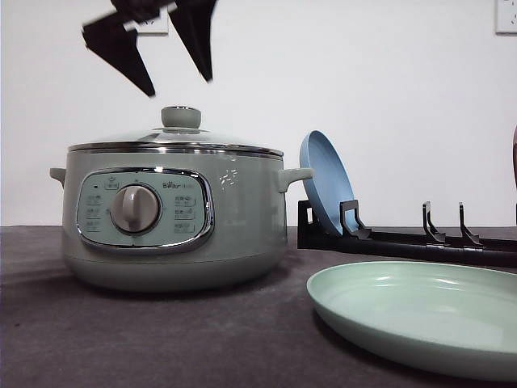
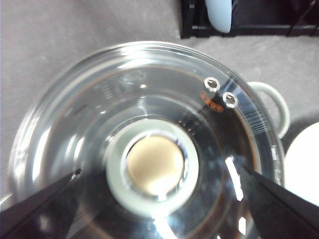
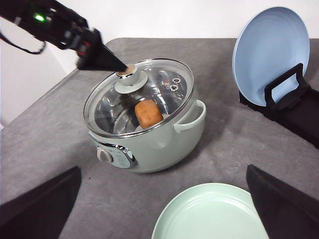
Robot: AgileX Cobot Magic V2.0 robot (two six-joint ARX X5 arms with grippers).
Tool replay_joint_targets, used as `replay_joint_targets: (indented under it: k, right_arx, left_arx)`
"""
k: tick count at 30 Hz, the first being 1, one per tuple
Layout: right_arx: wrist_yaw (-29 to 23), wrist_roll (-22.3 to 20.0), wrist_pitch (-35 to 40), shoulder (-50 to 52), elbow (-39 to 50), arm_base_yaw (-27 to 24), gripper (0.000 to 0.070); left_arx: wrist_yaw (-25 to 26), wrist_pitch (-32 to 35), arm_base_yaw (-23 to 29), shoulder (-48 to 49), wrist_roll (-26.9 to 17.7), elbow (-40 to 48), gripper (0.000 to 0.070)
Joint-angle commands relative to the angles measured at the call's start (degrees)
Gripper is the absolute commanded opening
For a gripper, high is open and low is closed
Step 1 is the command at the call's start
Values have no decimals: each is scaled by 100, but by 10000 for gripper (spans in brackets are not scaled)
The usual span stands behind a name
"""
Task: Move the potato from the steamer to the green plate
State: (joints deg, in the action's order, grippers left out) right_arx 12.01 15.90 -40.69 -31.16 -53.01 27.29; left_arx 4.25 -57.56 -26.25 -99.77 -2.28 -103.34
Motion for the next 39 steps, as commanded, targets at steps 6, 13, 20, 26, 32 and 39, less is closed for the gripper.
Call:
replay_joint_targets:
  k: [6,13,20,26,32,39]
  right_arx:
    - [15,22,26,-20,-44,33,688]
    - [3,22,0,-20,-44,33,688]
    - [0,20,-1,-20,-44,33,688]
    - [2,20,-5,-20,-44,33,688]
    - [2,20,-8,-20,-44,33,688]
    - [2,20,-11,-20,-44,33,688]
  left_arx:
    - [-306,39,-40,-406,-68,-191,612]
    - [-299,53,-40,-448,-70,-191,588]
    - [-270,46,-40,-471,-70,-191,573]
    - [-254,29,-40,-528,-68,-191,466]
    - [-254,0,-40,-563,-68,-191,366]
    - [-254,11,-40,-566,-70,-191,257]
